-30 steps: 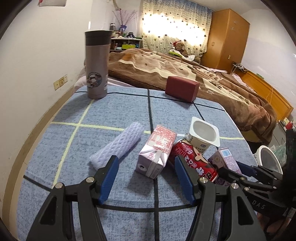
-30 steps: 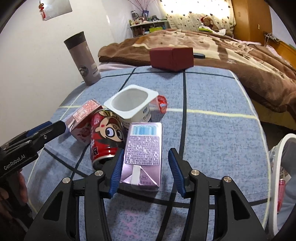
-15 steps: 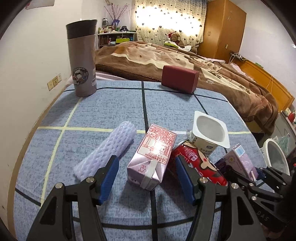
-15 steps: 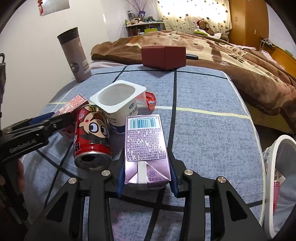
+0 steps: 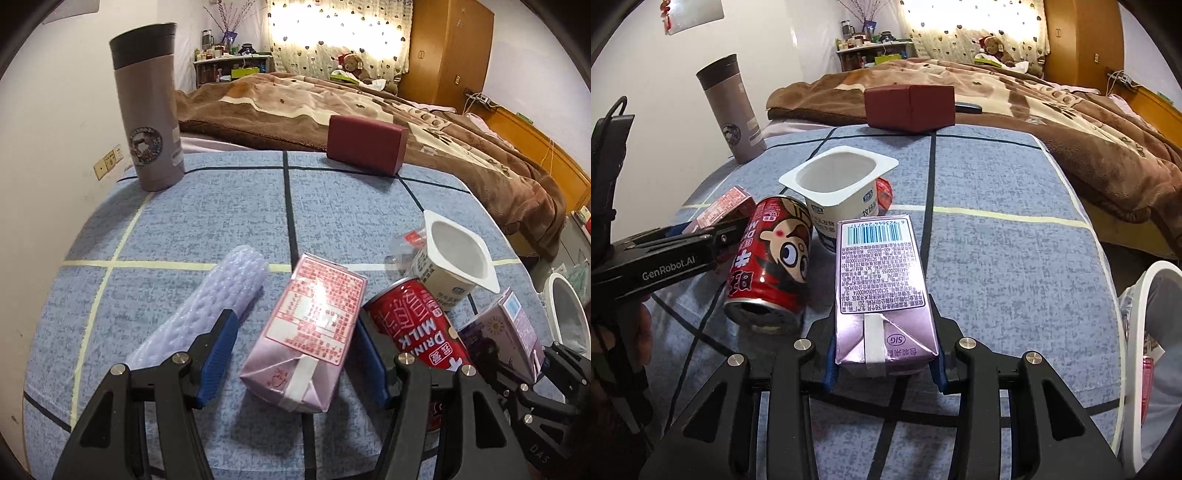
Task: Collect trash
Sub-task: 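Grasp the purple juice carton with the right tool while the left tool grasps the pink carton, then carry the purple carton over the bin with the right tool while the left tool carries the pink carton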
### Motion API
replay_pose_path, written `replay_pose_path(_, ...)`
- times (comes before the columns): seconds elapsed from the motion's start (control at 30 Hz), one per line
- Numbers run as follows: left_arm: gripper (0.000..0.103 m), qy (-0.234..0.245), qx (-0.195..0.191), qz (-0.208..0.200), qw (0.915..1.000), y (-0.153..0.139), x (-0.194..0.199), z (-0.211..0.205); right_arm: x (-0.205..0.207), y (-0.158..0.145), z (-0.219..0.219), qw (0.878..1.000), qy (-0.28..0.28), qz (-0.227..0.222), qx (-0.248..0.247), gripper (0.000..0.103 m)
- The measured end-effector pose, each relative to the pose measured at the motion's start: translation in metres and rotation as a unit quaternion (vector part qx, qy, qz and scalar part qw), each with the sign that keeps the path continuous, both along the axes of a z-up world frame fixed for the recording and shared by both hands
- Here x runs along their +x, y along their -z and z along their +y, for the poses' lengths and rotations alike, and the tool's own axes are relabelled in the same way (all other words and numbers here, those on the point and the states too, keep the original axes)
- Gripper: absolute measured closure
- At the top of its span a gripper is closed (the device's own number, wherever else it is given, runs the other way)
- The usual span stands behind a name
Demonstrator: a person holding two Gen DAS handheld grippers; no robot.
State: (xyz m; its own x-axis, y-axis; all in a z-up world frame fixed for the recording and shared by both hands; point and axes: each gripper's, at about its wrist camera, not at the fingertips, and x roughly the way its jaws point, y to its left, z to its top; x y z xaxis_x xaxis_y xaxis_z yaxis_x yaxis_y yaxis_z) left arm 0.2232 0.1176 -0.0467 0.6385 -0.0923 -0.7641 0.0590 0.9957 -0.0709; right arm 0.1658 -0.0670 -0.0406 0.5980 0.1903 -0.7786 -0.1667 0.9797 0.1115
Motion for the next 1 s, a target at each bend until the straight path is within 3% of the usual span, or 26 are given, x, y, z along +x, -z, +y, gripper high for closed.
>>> replay_pose_path(0.37, 0.062, -0.001, 0.008, 0.007, 0.9999, 0.004, 0.001, -0.002, 0.001, 0.001, -0.002, 1.0, 0.002, -0.005, 0.003, 0.064)
replay_pose_path(1.0, 0.064, -0.01, 0.005, -0.014, 0.9998, -0.01, -0.03, -0.01, -0.008, -0.008, -0.007, 1.0, 0.004, -0.024, 0.011, 0.064)
